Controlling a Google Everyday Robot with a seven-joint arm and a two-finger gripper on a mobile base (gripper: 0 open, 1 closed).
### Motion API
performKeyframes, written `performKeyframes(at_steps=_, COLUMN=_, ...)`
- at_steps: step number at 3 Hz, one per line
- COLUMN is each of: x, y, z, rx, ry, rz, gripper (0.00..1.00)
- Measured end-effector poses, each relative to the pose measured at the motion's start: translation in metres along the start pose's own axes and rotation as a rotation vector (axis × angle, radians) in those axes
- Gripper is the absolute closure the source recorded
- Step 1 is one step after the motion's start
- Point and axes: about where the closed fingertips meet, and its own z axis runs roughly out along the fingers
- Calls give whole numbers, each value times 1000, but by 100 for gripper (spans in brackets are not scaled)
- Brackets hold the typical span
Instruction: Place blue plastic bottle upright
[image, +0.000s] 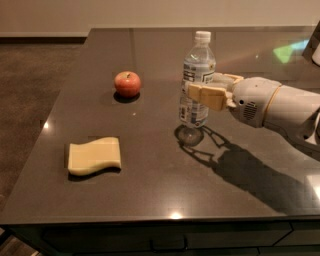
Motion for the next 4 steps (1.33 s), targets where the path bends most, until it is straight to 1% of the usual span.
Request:
performKeyframes(at_steps=1, x=2, y=2, z=0, rx=12, ry=-40, rz=-88, gripper=100)
performKeyframes(at_steps=2, x=4, y=1, z=1, rx=31, ry=-74, rz=-130, gripper=100)
performKeyframes(at_steps=3, x=5, y=4, z=-1, rx=39, ry=-97, rz=-142, gripper=100)
performKeyframes(at_steps=4, x=12, y=5, z=3, rx=45, ry=-115, rz=-163, gripper=100)
